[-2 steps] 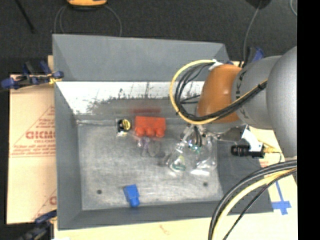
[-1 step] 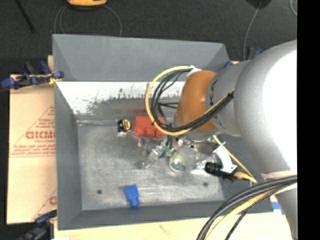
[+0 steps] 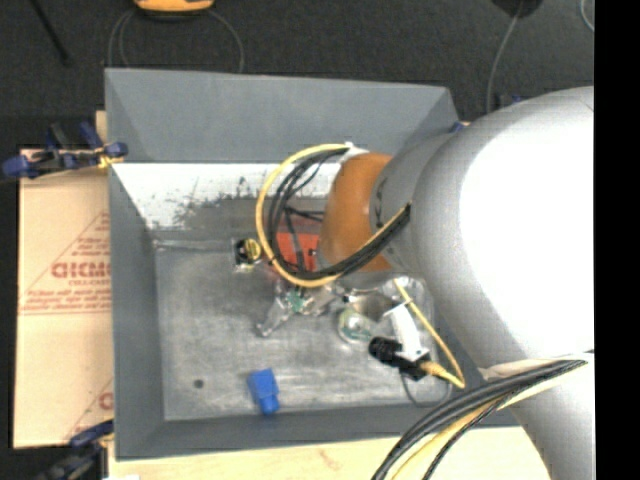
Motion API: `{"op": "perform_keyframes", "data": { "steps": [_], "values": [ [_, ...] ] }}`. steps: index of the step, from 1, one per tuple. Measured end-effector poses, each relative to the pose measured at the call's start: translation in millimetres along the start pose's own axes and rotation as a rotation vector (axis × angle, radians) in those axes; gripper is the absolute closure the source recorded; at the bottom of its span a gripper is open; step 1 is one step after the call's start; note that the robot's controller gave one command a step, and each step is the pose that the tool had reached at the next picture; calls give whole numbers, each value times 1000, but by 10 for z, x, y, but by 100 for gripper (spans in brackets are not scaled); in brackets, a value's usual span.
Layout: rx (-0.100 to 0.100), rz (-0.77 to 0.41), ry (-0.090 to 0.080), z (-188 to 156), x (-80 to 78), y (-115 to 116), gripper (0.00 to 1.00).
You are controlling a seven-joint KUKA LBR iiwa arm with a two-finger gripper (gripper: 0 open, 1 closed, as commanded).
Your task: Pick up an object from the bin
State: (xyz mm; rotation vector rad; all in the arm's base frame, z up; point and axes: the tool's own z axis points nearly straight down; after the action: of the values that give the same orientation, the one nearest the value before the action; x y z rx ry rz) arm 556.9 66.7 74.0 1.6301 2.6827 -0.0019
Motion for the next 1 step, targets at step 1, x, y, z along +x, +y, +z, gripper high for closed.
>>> {"op": "perform_keyframes", "data": {
  "steps": [1],
  "values": [
    [-9,268,4,3,-196,-3,0]
  ]
}}
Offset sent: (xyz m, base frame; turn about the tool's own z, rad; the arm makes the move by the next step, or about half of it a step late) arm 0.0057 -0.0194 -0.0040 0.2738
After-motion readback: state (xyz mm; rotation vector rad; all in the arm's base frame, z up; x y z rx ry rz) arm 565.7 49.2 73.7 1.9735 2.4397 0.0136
